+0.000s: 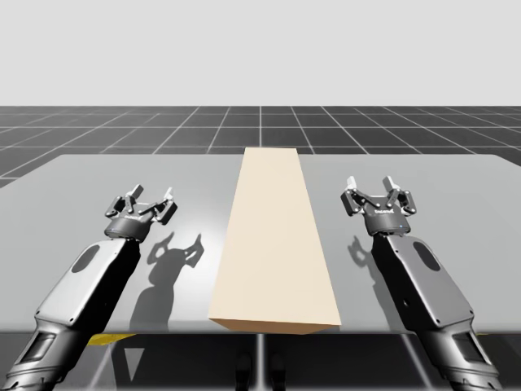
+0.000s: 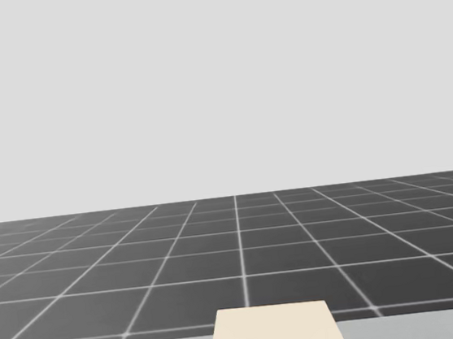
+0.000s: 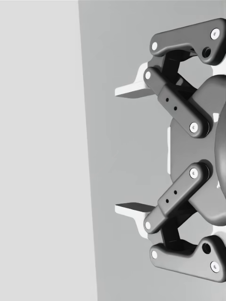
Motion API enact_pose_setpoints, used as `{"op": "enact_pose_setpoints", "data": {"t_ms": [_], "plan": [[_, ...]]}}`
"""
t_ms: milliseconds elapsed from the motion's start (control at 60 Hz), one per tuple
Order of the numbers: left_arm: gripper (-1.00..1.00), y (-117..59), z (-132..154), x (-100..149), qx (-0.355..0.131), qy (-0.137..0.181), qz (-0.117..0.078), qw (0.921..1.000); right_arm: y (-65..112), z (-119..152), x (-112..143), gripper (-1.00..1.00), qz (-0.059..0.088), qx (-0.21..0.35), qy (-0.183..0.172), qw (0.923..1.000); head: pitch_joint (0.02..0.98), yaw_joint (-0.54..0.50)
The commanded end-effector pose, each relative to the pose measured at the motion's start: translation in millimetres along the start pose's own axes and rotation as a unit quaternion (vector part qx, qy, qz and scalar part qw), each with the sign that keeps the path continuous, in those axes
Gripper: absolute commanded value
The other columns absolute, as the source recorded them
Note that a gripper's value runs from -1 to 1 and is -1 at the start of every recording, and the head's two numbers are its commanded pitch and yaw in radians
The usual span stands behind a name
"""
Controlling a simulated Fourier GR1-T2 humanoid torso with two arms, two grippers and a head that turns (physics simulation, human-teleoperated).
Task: Retrieve the object from inside the box.
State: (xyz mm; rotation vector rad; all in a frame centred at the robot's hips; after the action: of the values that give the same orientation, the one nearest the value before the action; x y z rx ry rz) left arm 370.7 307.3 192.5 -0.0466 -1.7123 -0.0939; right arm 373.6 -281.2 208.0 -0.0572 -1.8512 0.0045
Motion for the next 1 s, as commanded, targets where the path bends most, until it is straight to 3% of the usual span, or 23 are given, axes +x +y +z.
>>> {"op": "enact_pose_setpoints", "data": {"t_ms": [17, 83, 167, 200, 233, 300, 333, 367, 433, 483, 583, 617, 683, 867, 967, 1000], "plan": [[-1.00, 0.1, 0, -1, 0.000, 0.000, -0.003, 1.0000, 0.1, 2, -1, -1.00, -0.011, 0.000, 0.006, 0.9999, 0.073, 0.01], [-1.00, 0.6, -1, -2, -0.005, 0.012, 0.000, 0.9999, -0.6, 1, 0, -1.00, -0.021, 0.017, 0.010, 0.9996, 0.072, 0.01], [-1.00, 0.9, -2, -11, -0.035, 0.073, 0.002, 0.9967, -4.5, -1, -5, -1.00, -0.015, 0.033, 0.036, 0.9987, 0.072, 0.01], [-1.00, 0.1, -2, -15, -0.040, 0.091, -0.005, 0.9950, -6.6, -2, -7, -1.00, -0.022, 0.047, 0.049, 0.9975, 0.073, 0.01], [-1.00, -1.7, -2, -18, -0.055, 0.108, -0.005, 0.9926, -7.2, -2, -12, -1.00, -0.013, 0.064, 0.058, 0.9962, 0.073, 0.01], [-1.00, -6.7, -1, -23, -0.078, 0.135, -0.011, 0.9877, -6.6, 0, -21, -1.00, -0.015, 0.076, 0.085, 0.9933, 0.074, 0.01], [-1.00, -9.3, 0, -25, -0.090, 0.141, -0.018, 0.9857, -5.2, 1, -26, -1.00, 0.004, 0.093, 0.092, 0.9914, 0.076, 0.01], [-1.00, -12.5, 1, -26, -0.107, 0.153, -0.018, 0.9822, -2.1, 2, -29, -1.00, -0.002, 0.103, 0.102, 0.9894, 0.076, 0.01], [-1.00, -18.2, 4, -28, -0.132, 0.155, -0.027, 0.9786, 3.6, 6, -31, -1.00, 0.011, 0.136, 0.098, 0.9859, 0.076, 0.00], [-1.00, -25.7, 8, -28, -0.162, 0.151, -0.037, 0.9744, 12.3, 10, -31, -1.00, -0.004, 0.171, 0.100, 0.9802, 0.077, 0.00], [-1.00, -40.1, 15, -28, -0.209, 0.146, -0.049, 0.9658, 27.2, 18, -30, -1.00, 0.000, 0.220, 0.088, 0.9715, 0.080, 0.00], [-1.00, -46.5, 18, -28, -0.228, 0.144, -0.053, 0.9615, 34.5, 23, -30, -1.00, 0.008, 0.239, 0.080, 0.9677, 0.081, 0.00], [-1.00, -56.9, 23, -28, -0.259, 0.138, -0.064, 0.9537, 48.5, 31, -31, -1.00, 0.005, 0.270, 0.064, 0.9607, 0.083, 0.00], [-1.00, -86.6, 42, -26, -0.348, 0.125, -0.073, 0.9264, 79.4, 56, -31, -1.00, 0.010, 0.369, 0.041, 0.9284, 0.088, -0.01], [-1.00, -94.7, 48, -22, -0.371, 0.127, -0.073, 0.9172, 85.9, 64, -31, -1.00, 0.002, 0.404, 0.039, 0.9140, 0.088, -0.01], [-1.00, -95.6, 50, -20, -0.373, 0.125, -0.082, 0.9158, 87.4, 67, -30, -1.00, 0.009, 0.407, 0.040, 0.9127, 0.090, -0.01]]}}
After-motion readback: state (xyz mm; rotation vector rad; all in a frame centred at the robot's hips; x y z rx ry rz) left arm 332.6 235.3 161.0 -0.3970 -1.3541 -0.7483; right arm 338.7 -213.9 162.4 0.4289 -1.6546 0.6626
